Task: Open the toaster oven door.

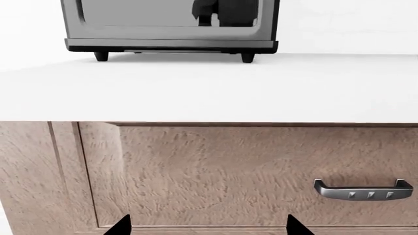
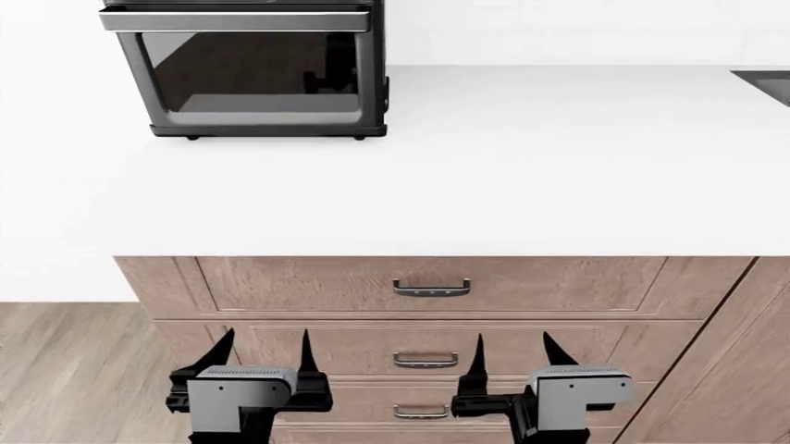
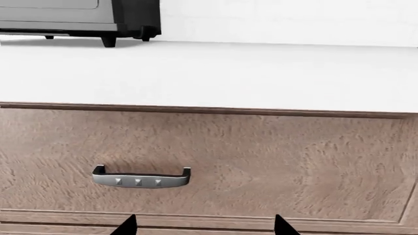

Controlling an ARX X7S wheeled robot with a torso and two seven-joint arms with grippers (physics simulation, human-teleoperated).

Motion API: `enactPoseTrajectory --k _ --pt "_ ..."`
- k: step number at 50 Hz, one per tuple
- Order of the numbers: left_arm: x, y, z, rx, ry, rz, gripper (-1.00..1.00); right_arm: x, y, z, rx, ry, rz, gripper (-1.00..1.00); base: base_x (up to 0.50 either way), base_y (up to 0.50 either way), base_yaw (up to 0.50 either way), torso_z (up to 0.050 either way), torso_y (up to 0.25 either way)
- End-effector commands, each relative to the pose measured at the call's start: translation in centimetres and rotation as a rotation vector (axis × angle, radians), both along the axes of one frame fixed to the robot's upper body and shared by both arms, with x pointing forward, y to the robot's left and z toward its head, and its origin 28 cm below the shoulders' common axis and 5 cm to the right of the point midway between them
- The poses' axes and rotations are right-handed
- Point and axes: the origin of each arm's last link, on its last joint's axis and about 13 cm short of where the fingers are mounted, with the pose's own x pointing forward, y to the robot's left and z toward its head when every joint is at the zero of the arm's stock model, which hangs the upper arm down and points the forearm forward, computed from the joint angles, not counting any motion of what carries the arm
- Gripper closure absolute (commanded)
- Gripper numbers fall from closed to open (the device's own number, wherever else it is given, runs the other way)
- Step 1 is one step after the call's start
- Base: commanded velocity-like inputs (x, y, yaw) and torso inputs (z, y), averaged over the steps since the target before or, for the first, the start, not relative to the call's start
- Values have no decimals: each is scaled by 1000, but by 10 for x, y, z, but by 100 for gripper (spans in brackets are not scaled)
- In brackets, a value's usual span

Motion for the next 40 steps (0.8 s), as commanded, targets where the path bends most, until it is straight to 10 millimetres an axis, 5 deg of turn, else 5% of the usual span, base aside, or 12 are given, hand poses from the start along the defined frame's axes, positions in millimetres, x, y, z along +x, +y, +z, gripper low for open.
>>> enactPoseTrajectory --k 1,26,40 --pt "5 4 15 7 -18 -10 -100 11 -6 12 -19 -19 -4 -100 0 0 0 50 0" --pt "55 31 121 72 -97 -68 -100 83 -34 101 -115 -135 18 -100 0 0 0 50 0" --pt "83 40 180 140 -141 -63 -100 109 -46 140 -141 -171 9 -100 0 0 0 2 0"
